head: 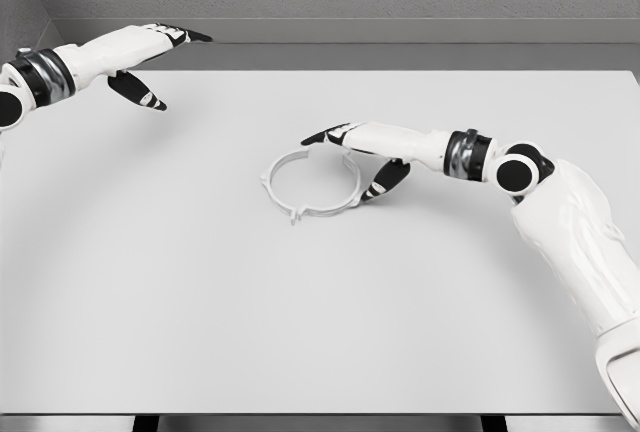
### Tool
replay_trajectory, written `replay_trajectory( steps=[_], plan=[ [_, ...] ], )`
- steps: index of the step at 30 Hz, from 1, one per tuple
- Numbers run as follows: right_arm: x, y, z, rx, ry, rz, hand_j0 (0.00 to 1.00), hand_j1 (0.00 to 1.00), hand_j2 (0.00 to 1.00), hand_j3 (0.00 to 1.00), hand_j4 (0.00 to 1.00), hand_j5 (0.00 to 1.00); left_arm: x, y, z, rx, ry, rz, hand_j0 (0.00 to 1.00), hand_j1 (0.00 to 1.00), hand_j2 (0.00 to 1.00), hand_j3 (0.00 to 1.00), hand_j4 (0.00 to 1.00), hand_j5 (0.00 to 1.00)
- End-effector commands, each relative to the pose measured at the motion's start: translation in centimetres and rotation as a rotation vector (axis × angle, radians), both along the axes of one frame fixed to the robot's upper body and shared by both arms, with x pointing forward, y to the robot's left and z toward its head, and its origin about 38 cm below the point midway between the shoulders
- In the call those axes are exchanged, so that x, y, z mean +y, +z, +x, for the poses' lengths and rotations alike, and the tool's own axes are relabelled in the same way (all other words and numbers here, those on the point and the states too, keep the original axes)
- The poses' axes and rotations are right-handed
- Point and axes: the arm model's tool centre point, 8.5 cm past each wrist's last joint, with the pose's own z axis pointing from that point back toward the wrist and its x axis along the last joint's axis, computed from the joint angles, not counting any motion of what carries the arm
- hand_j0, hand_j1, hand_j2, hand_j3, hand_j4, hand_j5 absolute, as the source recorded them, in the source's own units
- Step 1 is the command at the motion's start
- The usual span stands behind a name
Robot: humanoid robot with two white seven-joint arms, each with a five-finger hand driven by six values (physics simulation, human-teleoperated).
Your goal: Assemble PVC drainage pipe clamps
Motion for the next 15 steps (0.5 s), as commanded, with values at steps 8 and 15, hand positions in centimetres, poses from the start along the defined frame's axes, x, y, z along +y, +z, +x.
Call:
replay_trajectory(
  steps=[8, 15],
  plan=[
    [0.6, 0.3, 0.1, -0.001, 0.009, 0.010, 1.00, 1.00, 1.00, 1.00, 1.00, 1.00, 0.7, 0.2, -0.1, -0.001, 0.013, -0.003, 1.00, 1.00, 1.00, 1.00, 1.00, 1.00],
    [-0.6, -0.1, 0.0, 0.007, -0.013, 0.003, 1.00, 1.00, 1.00, 1.00, 1.00, 1.00, 0.7, 0.2, -0.1, -0.001, 0.013, -0.003, 1.00, 1.00, 1.00, 1.00, 1.00, 1.00]
  ],
)
